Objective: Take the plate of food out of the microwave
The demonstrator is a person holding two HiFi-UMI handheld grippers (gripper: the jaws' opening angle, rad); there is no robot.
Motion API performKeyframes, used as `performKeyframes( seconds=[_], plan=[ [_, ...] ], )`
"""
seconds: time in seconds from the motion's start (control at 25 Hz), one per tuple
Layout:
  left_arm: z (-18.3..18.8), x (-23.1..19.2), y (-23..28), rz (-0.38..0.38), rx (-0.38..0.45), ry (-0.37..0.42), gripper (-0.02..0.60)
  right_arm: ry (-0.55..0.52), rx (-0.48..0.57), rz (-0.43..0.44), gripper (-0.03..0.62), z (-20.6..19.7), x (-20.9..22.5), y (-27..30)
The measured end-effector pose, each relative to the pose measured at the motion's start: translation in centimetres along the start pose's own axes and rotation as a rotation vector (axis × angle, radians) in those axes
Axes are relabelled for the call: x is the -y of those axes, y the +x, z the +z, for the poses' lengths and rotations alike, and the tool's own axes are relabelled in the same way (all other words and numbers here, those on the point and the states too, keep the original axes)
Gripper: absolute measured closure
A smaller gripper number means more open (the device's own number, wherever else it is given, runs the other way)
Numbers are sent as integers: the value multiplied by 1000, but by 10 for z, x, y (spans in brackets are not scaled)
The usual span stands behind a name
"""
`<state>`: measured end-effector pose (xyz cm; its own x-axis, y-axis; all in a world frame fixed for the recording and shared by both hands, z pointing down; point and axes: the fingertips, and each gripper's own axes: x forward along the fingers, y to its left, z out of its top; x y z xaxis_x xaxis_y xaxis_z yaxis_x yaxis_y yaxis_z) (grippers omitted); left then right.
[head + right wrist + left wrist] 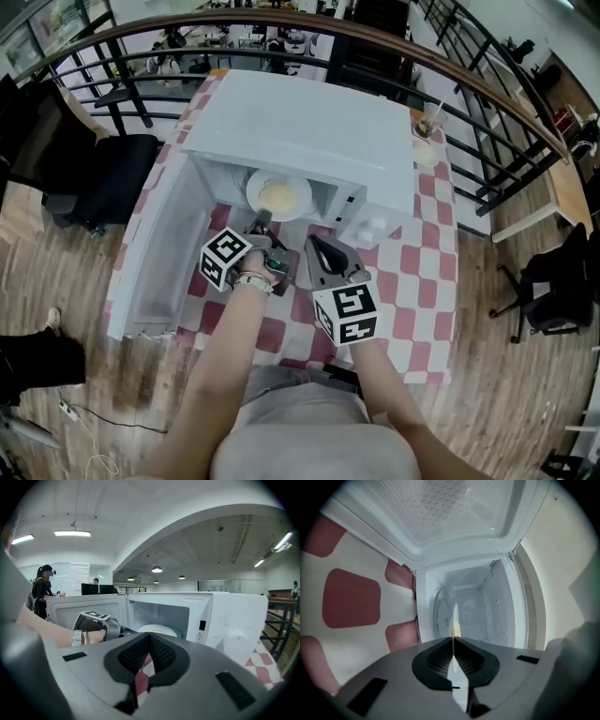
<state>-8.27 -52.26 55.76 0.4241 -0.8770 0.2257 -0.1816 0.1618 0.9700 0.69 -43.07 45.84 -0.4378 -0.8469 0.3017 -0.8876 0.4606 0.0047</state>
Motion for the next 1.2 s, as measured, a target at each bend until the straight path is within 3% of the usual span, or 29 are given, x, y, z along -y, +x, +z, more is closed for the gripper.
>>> performKeyframes(
  seconds=[1.2],
  plan=[
    [-23, 32, -72, -60, 60, -47, 569, -12, 55, 33, 571, 27, -21, -46]
  ],
)
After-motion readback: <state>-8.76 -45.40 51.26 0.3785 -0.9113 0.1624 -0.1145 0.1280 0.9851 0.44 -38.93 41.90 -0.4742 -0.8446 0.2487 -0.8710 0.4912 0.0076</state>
